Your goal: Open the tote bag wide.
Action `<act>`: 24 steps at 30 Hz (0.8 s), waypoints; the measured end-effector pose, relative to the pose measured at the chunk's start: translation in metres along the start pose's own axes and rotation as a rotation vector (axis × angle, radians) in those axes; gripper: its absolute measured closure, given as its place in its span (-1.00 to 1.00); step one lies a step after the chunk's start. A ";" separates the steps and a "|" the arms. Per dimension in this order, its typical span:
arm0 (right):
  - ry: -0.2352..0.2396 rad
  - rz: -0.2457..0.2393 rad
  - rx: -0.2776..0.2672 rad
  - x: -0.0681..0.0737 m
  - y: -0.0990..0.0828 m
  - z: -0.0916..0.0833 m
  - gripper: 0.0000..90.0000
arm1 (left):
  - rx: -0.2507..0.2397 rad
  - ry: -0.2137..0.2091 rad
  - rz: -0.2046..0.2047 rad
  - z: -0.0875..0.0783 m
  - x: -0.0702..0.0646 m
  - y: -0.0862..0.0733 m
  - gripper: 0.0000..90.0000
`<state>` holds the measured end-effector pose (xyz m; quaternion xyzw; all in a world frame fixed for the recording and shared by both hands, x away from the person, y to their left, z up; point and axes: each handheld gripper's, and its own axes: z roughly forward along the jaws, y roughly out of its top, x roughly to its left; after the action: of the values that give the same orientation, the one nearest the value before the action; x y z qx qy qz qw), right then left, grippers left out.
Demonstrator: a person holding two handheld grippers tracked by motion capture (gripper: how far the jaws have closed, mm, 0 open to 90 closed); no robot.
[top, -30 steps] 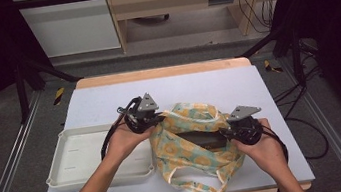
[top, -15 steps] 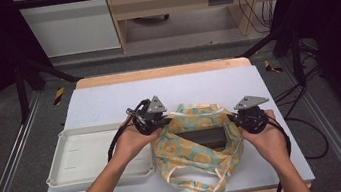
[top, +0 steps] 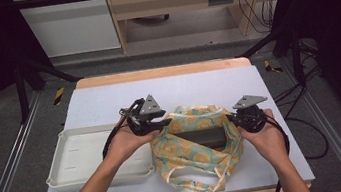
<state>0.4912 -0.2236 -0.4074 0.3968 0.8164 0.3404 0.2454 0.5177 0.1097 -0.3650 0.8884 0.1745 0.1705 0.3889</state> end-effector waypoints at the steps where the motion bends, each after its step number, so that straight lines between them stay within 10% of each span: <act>1: 0.002 0.003 -0.001 0.000 0.000 0.000 1.00 | 0.003 -0.005 0.014 -0.003 -0.002 -0.001 0.31; 24: 0.027 0.014 0.016 0.003 -0.006 0.000 0.97 | 0.049 -0.148 0.208 -0.011 -0.052 -0.043 -0.39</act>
<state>0.4870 -0.2239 -0.4120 0.3997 0.8195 0.3410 0.2289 0.4597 0.1206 -0.3987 0.9211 0.0564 0.1394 0.3592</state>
